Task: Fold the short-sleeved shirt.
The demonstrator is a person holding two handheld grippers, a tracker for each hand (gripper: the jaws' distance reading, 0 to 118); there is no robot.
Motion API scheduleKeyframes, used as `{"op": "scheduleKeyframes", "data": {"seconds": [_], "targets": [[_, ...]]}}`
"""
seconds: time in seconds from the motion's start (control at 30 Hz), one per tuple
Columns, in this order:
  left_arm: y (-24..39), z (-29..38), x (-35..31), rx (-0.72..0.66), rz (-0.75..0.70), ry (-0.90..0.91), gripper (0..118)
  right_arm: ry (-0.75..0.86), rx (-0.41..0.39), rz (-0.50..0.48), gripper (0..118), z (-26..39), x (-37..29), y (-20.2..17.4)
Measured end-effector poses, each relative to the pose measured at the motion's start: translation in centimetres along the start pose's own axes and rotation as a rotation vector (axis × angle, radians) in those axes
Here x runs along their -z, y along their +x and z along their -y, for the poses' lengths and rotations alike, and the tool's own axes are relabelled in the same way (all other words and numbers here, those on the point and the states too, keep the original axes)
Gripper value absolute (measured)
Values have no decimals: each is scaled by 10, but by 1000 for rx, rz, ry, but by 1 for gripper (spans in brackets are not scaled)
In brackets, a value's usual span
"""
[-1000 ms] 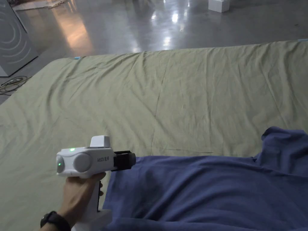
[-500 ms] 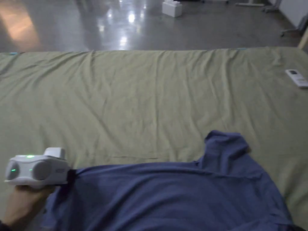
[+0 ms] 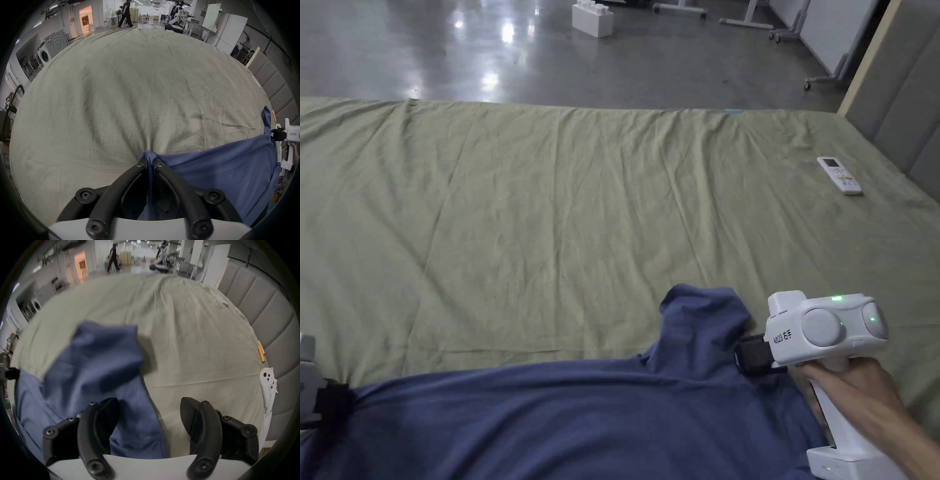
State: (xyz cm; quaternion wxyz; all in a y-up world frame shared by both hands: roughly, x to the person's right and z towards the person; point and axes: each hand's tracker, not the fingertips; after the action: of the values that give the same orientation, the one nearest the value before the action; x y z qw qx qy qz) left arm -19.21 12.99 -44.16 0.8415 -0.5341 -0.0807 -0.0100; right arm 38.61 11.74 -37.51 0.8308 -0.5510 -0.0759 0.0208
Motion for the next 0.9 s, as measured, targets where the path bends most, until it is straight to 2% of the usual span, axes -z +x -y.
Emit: {"op": "scheduleKeyframes", "data": {"seconds": [0.03,0.07,0.1,0.13,0.17,0.2,0.23,0.27,0.33,0.37,0.43,0.53,0.63,0.67,0.73,0.8,0.9], "targets": [[0,0,1,8,-2,5,6,44,21,-24,66,2,-4,-1],[1,1,0,12,-6,12,6,75,29,-7,41,4,-13,-2],[4,3,-1,16,-14,21,6,126,8,-43,41,8,-20,-3],[6,6,-2,24,-24,34,6,137,-16,-66,31,17,-27,-12],[4,5,0,34,-30,44,6,116,-17,-77,13,19,-28,-13],[5,7,-3,41,-32,56,6,90,-20,-137,1,20,-28,-14],[5,9,-9,50,-32,73,6,85,-21,-167,1,23,-30,-15],[6,11,-20,66,-27,105,6,112,-16,-132,1,27,-40,-16],[3,20,-51,77,3,204,6,270,-34,-111,1,41,-78,-19],[1,28,-75,64,13,263,6,313,-24,-132,1,50,-101,-18],[-6,47,-116,60,87,337,6,379,30,-175,1,69,-138,-12],[-18,94,-173,57,151,385,6,461,101,-166,1,118,-200,-9],[-38,154,-211,62,157,404,6,481,172,-171,1,180,-236,0],[-45,173,-218,29,171,422,6,471,170,-168,1,199,-244,3],[-57,204,-221,-85,222,432,6,470,223,-162,1,237,-251,4],[-61,230,-216,-135,260,405,6,446,255,-178,1,263,-245,1],[-56,253,-193,-87,218,326,6,371,286,-168,1,282,-224,-6]]}}
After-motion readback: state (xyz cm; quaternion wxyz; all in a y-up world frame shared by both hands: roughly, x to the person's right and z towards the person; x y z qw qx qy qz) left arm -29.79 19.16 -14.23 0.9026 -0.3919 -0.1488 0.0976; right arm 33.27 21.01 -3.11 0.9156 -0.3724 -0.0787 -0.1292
